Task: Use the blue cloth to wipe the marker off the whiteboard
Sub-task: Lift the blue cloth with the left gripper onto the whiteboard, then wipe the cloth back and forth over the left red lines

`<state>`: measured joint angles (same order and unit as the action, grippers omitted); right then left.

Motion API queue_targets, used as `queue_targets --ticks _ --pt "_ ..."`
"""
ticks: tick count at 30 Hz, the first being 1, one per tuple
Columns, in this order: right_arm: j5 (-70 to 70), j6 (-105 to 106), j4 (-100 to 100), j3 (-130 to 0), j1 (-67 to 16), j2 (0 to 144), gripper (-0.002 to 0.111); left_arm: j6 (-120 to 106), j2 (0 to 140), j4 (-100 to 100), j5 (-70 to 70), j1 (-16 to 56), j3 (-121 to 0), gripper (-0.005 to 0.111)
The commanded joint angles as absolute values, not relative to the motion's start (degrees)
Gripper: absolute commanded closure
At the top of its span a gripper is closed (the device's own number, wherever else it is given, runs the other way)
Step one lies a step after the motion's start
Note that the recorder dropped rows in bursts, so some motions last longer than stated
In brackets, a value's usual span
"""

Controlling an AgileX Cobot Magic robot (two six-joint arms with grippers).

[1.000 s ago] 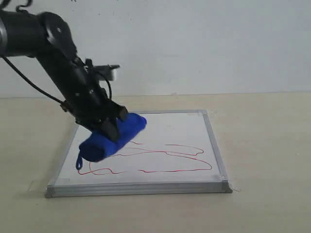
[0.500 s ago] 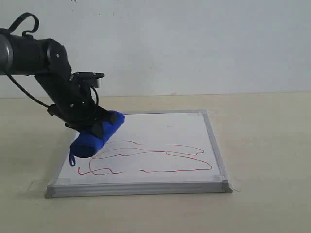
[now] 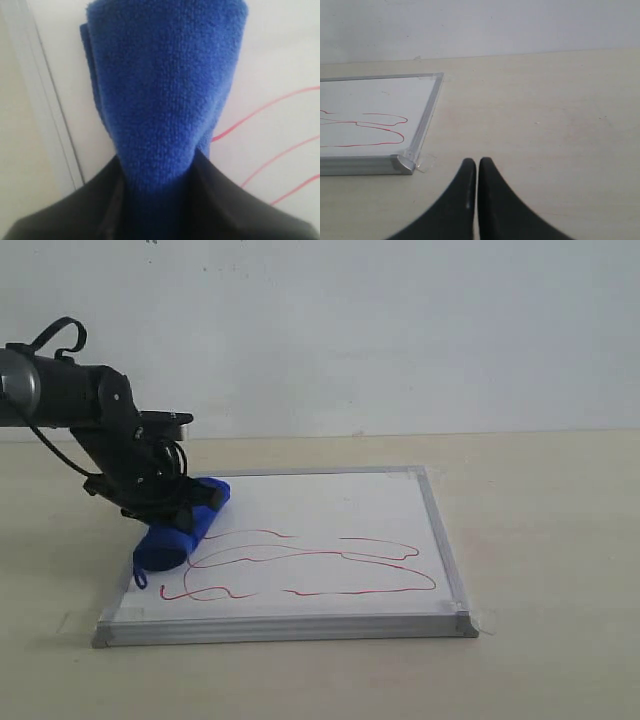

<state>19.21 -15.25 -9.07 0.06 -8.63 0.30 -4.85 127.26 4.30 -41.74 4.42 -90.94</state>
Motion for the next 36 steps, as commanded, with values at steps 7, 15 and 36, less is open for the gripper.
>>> queue_targets --ticks 7,15,36 --pt "19.07 -15.06 -9.29 0.0 -8.53 0.0 0.107 -3.39 130.72 1.12 -49.9 6.54 -90.0 0.103" --pt "19.07 -15.06 -9.29 0.0 -8.53 0.0 0.107 -4.03 130.72 1.45 -48.4 14.53 -90.0 0.103" --pt "19.07 -15.06 -9.29 0.0 -8.53 0.0 0.107 -6.41 127.93 7.11 -50.12 14.71 -90.01 0.103"
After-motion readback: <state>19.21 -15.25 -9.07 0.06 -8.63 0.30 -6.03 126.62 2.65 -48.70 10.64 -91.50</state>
